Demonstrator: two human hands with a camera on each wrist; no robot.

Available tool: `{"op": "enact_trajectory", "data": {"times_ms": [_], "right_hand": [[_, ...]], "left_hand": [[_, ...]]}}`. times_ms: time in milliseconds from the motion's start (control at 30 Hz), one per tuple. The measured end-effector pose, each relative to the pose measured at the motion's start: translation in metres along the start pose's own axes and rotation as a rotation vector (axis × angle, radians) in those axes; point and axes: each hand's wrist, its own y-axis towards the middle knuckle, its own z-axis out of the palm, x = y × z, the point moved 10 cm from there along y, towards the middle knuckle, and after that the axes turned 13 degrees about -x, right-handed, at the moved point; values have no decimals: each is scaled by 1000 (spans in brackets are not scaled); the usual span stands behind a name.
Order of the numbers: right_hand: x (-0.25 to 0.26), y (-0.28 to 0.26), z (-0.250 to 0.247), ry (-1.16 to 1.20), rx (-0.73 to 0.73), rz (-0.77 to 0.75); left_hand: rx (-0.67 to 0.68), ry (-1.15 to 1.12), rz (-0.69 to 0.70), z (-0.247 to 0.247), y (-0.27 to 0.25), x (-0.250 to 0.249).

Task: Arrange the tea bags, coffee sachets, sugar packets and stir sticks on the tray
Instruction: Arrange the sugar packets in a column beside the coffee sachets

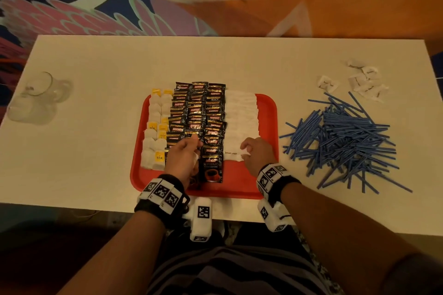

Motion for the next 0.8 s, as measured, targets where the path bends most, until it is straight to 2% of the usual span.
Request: {"op": "enact_trajectory", "data": {"times_ms": [267, 467, 533, 600, 667, 800], "right_hand": [[2, 1, -12, 137, -25, 63], [54, -2, -49, 363, 25, 51], [72, -3, -53, 381, 101, 44], [80, -1, -57, 387, 150, 55], [83, 3, -68, 410, 138, 60], [82, 9, -87, 518, 109, 82]], "left_hand": [[93, -177, -118, 11, -4, 1], [129, -193, -85, 37, -15, -28], [150, -148, -22, 48, -19, -42], [121, -47, 126, 54, -19, -60], [95, 50, 286, 58, -22, -80], [111, 90, 375, 65, -36, -102]]}}
